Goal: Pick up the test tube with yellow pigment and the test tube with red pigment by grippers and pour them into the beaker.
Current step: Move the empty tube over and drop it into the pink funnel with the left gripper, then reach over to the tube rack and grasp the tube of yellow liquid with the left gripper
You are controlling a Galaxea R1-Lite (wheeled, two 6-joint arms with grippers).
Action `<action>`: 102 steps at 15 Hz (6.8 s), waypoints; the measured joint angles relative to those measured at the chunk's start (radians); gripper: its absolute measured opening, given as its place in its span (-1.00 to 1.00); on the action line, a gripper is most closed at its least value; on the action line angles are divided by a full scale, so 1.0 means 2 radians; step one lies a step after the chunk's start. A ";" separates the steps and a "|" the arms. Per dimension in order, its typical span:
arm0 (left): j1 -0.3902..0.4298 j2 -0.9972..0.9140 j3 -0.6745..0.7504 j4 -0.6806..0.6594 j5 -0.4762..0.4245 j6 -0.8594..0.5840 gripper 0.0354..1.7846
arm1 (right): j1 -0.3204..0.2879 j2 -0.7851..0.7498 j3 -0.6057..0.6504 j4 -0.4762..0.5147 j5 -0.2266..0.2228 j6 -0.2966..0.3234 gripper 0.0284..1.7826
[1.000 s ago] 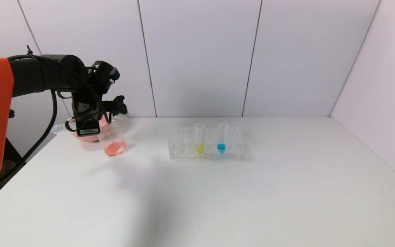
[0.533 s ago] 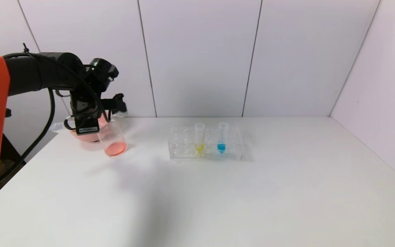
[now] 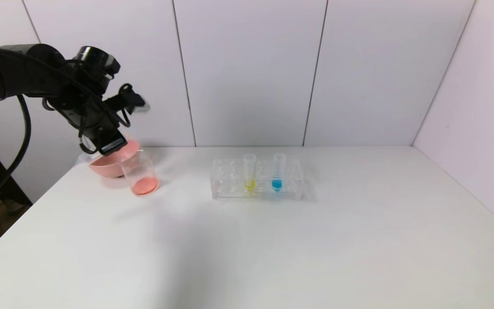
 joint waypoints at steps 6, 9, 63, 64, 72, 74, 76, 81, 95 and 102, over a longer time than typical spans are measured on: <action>0.015 -0.071 0.080 -0.127 -0.009 -0.229 -0.54 | 0.000 0.000 0.000 0.000 0.000 0.000 0.92; 0.023 -0.121 0.197 -0.236 0.006 -0.284 -0.54 | 0.000 0.000 0.000 0.000 0.000 0.000 0.92; -0.362 -0.246 0.691 -0.742 0.009 -0.439 0.98 | 0.000 0.000 0.000 0.000 0.000 0.000 0.92; -0.373 -0.214 0.686 -0.773 0.034 -0.440 0.98 | 0.000 0.000 0.000 0.000 0.000 0.000 0.92; -0.402 0.016 0.505 -0.895 0.176 -0.429 0.98 | 0.000 0.000 0.000 0.000 0.000 0.000 0.92; -0.397 0.059 0.454 -0.896 0.202 -0.418 0.98 | 0.000 0.000 0.000 0.000 0.000 0.000 0.92; -0.385 0.091 0.421 -0.901 0.215 -0.404 0.98 | 0.000 0.000 0.000 0.000 0.000 0.000 0.92; -0.378 0.109 0.410 -0.903 0.216 -0.401 0.98 | 0.000 0.000 0.000 0.000 0.000 0.000 0.92; -0.331 0.147 0.355 -0.906 0.150 -0.405 0.97 | 0.000 0.000 0.000 0.000 0.000 0.000 0.92; -0.328 0.149 0.362 -0.924 0.156 -0.402 0.89 | 0.000 0.000 0.000 0.000 0.000 0.000 0.92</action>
